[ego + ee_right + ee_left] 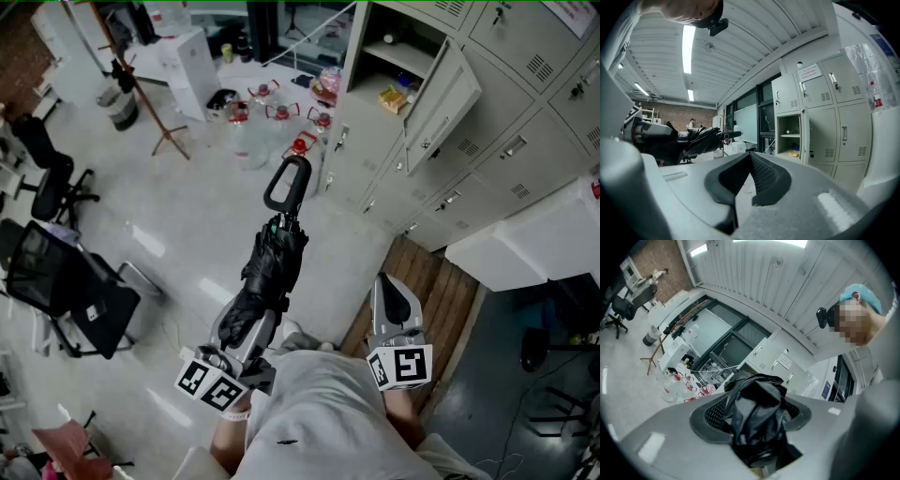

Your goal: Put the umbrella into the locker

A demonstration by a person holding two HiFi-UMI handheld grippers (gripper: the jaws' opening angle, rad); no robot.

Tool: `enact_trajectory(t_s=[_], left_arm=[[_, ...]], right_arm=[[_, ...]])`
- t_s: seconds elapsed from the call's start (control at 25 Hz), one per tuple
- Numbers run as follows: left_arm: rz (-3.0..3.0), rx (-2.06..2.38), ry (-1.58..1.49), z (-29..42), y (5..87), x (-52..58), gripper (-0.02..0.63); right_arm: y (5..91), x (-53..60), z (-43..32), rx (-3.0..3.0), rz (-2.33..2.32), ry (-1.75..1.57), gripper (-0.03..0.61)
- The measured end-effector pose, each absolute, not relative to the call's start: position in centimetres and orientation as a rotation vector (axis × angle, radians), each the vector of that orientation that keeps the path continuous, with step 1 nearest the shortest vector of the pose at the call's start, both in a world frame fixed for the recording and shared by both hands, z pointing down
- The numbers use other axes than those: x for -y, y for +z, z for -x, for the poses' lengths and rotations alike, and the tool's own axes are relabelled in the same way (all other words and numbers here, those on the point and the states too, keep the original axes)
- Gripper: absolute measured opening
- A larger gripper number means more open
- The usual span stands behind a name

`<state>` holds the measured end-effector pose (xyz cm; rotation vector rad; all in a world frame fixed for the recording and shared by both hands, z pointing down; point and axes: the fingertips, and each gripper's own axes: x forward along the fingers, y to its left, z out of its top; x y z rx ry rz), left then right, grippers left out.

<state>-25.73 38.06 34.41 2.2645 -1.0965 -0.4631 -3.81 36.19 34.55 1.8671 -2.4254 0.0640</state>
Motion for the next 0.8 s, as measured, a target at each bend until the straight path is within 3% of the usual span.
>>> enact_trajectory(t_s=[0.44, 0.8], left_arm=[[-2.18, 0.981, -0.479, 19.2, 36.5, -49.0, 0.29], [-2.171, 0.945, -0.453, 16.1, 36.7, -51.0, 0.29]], right_arm=[[35.2, -47.3, -0.8, 2.434, -1.91, 0.077, 0.002], [35.4, -50.3, -3.6, 2.452, -1.939, 0.103, 0.002]])
